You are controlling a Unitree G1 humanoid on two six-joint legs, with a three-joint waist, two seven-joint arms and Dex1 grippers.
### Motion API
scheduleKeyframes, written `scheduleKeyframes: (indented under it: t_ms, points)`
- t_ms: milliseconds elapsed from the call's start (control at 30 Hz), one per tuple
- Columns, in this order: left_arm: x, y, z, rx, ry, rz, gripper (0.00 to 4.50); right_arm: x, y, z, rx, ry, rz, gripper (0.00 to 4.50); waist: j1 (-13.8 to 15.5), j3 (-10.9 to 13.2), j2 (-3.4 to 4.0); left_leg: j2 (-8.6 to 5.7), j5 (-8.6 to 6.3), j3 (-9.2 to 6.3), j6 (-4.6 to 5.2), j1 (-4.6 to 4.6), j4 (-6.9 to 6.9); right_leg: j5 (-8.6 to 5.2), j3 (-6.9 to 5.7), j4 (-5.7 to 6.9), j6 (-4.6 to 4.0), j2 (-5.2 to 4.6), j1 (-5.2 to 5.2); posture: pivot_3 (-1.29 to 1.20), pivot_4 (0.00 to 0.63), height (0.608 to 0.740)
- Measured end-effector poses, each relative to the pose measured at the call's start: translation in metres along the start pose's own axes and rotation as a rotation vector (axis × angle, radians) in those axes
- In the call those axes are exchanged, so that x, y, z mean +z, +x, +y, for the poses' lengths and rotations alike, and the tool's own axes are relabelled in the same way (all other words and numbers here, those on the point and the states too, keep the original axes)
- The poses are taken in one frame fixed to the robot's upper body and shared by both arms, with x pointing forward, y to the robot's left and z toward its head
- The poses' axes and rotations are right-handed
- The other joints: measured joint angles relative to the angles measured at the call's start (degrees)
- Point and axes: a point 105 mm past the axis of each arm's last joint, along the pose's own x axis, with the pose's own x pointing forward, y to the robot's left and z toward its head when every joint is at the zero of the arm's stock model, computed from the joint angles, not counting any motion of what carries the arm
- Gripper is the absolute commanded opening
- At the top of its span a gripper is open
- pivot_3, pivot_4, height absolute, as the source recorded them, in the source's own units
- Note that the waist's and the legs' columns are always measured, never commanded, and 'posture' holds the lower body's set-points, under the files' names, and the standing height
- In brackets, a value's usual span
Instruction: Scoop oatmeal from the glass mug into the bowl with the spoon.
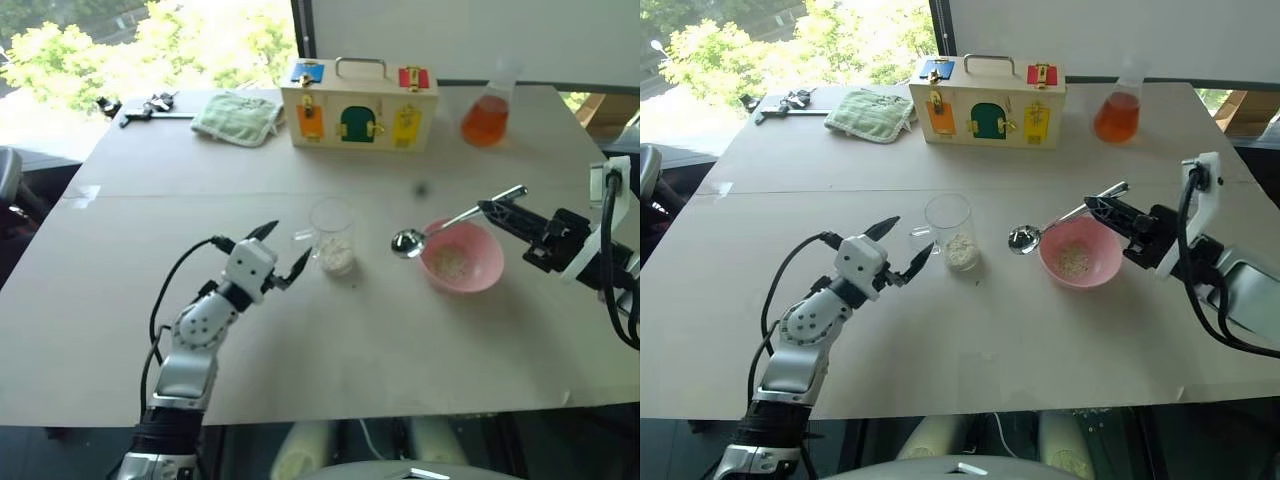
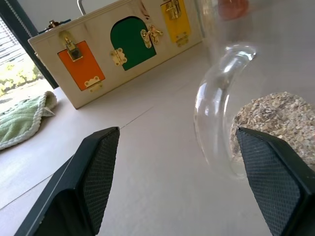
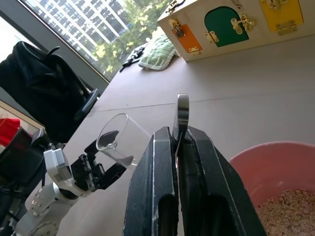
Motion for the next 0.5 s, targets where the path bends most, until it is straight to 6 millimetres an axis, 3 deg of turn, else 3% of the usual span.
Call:
scheduleKeyframes:
  t_ms: [367,467,500]
  points:
    - [0.004,0.017,-0.002,0.037,-0.036,-0.039,3.94,-0.001,0.002,0.005,0.008,0.000,-0.013,0.00,0.03,0.00,0.00,-0.01,0.01,0.00,0.00,-0.01,0.07,0.01,-0.01,0.04,0.01,0.00,0.00,0.00,0.150,0.740]
    - [0.008,0.025,-0.004,0.043,-0.053,-0.057,3.18,-0.004,0.004,0.006,0.016,0.008,-0.007,0.00,0.00,0.00,0.00,-0.01,0.01,0.00,0.00,-0.01,0.08,0.01,0.00,0.05,0.01,0.00,-0.01,0.00,0.150,0.740]
    - [0.008,0.026,-0.005,0.045,-0.058,-0.061,2.69,-0.004,0.005,0.006,0.018,0.008,-0.006,0.00,-0.01,0.00,0.00,-0.01,0.01,0.00,0.00,-0.02,0.08,0.01,-0.01,0.04,0.01,0.00,-0.01,0.00,0.150,0.740]
